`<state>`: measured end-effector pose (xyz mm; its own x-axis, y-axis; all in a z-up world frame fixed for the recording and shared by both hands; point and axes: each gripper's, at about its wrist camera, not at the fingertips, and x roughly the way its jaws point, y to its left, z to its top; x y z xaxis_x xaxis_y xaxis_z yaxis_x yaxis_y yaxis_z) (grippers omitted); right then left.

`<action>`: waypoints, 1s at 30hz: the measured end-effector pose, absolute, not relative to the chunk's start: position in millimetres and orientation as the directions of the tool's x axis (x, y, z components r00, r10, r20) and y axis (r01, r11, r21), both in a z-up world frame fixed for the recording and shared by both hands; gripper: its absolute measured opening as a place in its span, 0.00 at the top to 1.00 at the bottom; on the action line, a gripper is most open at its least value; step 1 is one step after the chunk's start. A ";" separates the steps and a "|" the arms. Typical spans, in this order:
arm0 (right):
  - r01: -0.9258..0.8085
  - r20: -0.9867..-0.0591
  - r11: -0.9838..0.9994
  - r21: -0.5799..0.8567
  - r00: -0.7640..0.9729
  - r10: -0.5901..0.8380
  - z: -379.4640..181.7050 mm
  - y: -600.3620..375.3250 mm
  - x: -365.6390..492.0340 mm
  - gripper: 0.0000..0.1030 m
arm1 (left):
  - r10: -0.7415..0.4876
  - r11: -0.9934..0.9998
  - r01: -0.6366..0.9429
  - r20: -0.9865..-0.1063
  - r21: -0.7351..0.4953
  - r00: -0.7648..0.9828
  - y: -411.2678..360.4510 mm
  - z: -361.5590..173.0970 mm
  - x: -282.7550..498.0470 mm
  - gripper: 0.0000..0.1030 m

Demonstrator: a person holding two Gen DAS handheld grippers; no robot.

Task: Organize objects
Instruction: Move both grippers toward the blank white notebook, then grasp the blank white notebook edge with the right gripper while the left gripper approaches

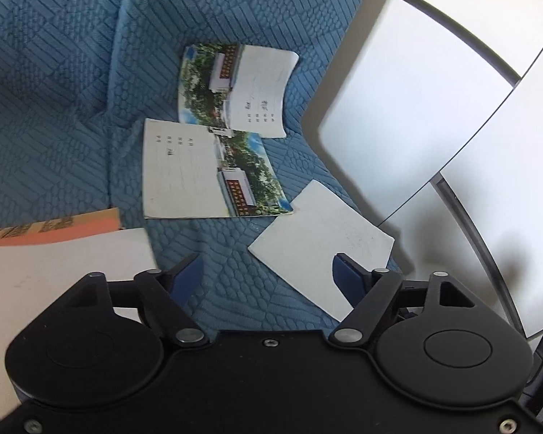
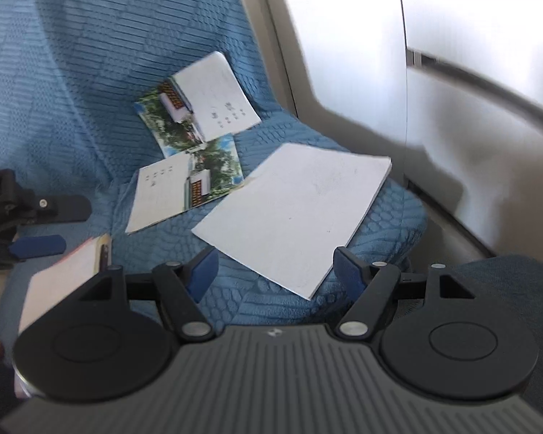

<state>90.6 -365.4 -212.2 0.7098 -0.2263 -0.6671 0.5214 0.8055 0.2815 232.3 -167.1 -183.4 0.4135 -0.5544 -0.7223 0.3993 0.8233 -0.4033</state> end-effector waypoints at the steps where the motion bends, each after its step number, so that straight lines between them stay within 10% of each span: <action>1: 0.528 -0.671 0.799 0.286 0.706 -0.226 -215.4 -366.8 91.8 0.35 | -0.556 0.821 0.402 -0.729 -0.405 0.400 -172.7 -186.8 236.9 0.33; 12: 0.608 -0.736 0.734 0.303 0.639 -0.226 -244.1 -388.2 104.9 0.64 | -0.519 0.818 0.460 -0.788 -0.345 0.332 -235.8 -243.9 272.3 0.53; 30: 0.633 -0.744 0.698 0.334 0.632 -0.217 -254.1 -396.7 106.4 0.68 | -0.450 0.816 0.531 -0.826 -0.227 0.339 -266.9 -277.5 289.6 0.57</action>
